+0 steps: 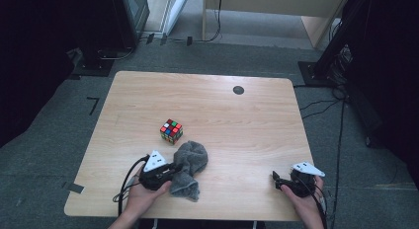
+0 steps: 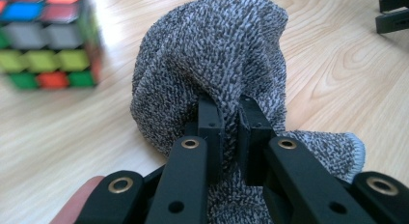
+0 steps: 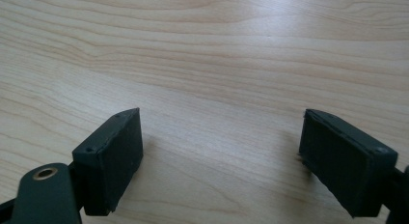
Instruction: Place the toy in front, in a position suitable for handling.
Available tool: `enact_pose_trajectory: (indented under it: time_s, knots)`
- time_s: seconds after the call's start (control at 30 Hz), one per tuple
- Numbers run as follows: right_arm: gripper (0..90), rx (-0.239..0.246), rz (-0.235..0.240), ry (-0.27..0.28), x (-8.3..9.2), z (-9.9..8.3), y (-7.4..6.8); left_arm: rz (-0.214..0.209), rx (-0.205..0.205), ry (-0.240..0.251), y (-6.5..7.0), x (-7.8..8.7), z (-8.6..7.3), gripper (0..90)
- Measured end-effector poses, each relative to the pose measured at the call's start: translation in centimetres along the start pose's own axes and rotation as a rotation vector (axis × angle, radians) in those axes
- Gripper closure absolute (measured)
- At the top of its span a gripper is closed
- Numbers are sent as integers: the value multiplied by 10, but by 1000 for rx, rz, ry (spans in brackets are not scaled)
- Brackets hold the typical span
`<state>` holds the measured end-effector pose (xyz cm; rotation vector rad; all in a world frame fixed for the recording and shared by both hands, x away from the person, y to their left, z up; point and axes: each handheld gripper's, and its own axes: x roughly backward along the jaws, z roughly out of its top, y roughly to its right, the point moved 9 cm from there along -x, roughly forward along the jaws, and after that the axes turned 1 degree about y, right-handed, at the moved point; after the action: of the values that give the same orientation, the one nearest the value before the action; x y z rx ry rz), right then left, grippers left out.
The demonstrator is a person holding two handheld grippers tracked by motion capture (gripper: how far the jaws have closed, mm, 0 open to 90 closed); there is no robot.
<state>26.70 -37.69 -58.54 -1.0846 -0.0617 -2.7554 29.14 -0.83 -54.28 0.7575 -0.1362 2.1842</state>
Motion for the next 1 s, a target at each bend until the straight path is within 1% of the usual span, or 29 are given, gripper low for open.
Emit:
enact_pose_trajectory:
  time_s: [0.07, 0.2, 0.27, 0.3, 0.33, 0.37, 0.4, 0.43, 0.47, 0.53, 0.6, 0.63, 0.67, 0.7, 0.73, 0.8, 0.87, 1.0]
  knots:
    - [151, 3, 4, -1, 0, 0, -2, -16, -18, 5, 10, -11, 7, 846]
    - [151, 10, 9, 1, -1, 0, -3, -69, -45, 12, 34, -31, 20, 855]
    - [151, 10, 9, 1, -1, 0, -3, -93, -50, 16, 47, -41, 26, 853]
    - [151, 10, 10, 1, 0, 0, -3, -98, -49, 17, 52, -46, 28, 845]
    - [151, 10, 10, 2, 0, 0, -3, -98, -44, 17, 56, -50, 28, 823]
    - [150, 10, 11, 2, 0, 0, -3, -96, -39, 12, 57, -54, 28, 776]
    - [151, 10, 11, 2, 0, 0, -3, -83, -32, 9, 57, -56, 26, 710]
    - [151, 11, 11, 2, 0, 0, -3, -77, -26, 9, 55, -57, 25, 628]
    - [150, 11, 12, 2, 0, 0, -3, -75, -21, 6, 53, -56, 24, 583]
    - [150, 11, 14, 3, 0, 0, -3, -53, -19, 7, 46, -51, 23, 472]
    - [150, 14, 16, 4, 0, 0, -3, -46, 5, 25, 37, -43, 25, 414]
    - [150, 15, 17, 4, -1, 0, -3, -39, 9, 30, 34, -41, 25, 373]
    - [150, 14, 17, 4, -1, 0, -4, -23, 6, 35, 30, -37, 26, 356]
    - [150, 14, 16, 3, -1, 0, -4, -9, 12, 45, 25, -33, 26, 336]
    - [150, 14, 16, 4, -1, 0, -4, 1, 25, 57, 20, -30, 27, 315]
    - [150, 14, 16, 4, -1, 0, -4, 36, 56, 83, 8, -22, 30, 273]
    - [149, 15, 17, 4, -1, 0, -4, 73, 99, 106, -6, -16, 33, 255]
    - [147, 15, 17, 5, -1, 0, -4, 174, 153, 136, -34, -6, 35, 241]
